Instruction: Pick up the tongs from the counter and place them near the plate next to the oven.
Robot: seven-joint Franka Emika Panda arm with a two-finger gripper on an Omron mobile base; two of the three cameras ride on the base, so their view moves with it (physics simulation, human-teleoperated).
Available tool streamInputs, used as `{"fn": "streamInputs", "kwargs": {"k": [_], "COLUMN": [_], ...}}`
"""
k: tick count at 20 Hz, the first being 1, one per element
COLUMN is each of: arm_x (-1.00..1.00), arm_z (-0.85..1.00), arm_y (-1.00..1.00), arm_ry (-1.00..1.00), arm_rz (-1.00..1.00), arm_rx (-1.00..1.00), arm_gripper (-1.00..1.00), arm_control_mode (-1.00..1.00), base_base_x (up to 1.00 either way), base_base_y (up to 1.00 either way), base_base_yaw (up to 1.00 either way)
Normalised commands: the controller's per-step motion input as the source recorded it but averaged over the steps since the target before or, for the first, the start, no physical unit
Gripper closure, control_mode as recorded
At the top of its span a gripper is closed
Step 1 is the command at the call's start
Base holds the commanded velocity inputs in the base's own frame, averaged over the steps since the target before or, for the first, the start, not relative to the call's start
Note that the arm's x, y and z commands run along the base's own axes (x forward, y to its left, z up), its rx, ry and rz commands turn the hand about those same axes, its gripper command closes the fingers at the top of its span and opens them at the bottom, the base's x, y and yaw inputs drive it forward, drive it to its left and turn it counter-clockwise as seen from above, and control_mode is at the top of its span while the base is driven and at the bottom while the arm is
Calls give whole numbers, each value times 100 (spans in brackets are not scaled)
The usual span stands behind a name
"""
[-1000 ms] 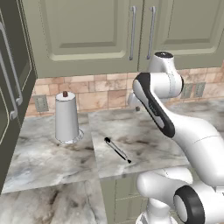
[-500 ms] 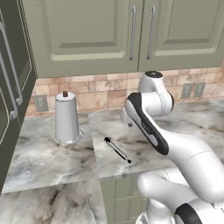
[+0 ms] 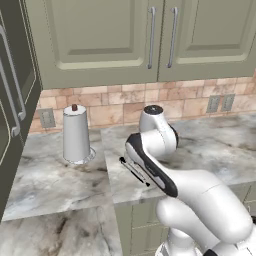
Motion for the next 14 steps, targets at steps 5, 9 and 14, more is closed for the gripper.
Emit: {"fn": "streamInputs", "kwargs": {"k": [5,9,14], "arm_x": [13,41,59], "arm_z": [-62,-63,-58], "arm_y": [4,-15,-7], "arm_ry": [3,6,3], "arm_rz": [4,0,0], "arm_rx": [0,0,0], "arm_gripper": [-100,-100,-100], "arm_control_mode": [-100,-100,-100], "base_base_x": [0,0,0], "base_base_y": [0,0,0], "base_base_yaw": [0,0,0]}}
